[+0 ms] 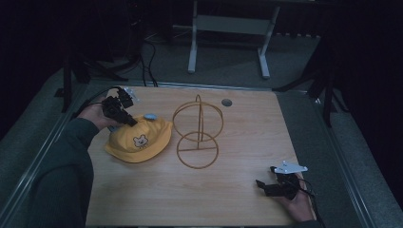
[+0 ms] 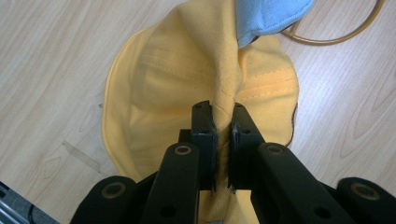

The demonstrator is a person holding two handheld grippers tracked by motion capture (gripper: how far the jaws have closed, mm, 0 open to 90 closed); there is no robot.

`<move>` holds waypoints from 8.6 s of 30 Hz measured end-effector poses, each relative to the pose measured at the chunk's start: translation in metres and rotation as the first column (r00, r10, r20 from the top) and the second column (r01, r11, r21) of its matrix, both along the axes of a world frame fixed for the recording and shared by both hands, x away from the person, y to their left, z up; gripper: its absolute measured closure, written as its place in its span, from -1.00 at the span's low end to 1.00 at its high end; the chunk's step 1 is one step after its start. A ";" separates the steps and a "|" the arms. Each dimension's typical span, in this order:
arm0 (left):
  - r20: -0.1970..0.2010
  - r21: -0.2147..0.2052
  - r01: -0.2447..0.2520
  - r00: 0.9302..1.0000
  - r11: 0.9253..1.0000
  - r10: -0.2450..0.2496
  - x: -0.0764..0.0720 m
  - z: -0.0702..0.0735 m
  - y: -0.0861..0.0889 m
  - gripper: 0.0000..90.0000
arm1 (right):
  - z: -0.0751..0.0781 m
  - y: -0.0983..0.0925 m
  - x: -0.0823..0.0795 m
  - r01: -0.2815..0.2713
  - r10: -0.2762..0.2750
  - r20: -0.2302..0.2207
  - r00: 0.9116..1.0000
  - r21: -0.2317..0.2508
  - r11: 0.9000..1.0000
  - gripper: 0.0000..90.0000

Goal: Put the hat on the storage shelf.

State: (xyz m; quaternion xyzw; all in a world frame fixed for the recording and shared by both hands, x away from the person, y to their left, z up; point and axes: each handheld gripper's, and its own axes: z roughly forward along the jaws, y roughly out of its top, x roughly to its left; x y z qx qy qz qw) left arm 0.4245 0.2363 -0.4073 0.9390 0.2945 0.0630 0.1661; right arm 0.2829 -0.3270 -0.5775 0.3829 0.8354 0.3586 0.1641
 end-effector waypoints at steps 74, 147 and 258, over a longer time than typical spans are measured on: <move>0.115 -0.057 -0.014 0.993 0.998 0.020 -0.013 0.056 0.019 0.86 | 0.000 0.000 0.000 0.000 0.000 0.000 1.000 0.000 1.000 -0.69; 0.186 -0.160 0.069 0.982 0.985 -0.038 -0.030 0.106 0.022 0.86 | 0.000 0.000 0.000 0.001 -0.001 0.000 1.000 0.002 1.000 -0.69; 0.284 -0.217 0.249 0.941 0.944 -0.182 -0.036 0.162 -0.045 0.84 | 0.000 0.000 0.000 -0.001 0.001 -0.001 1.000 -0.001 1.000 -0.69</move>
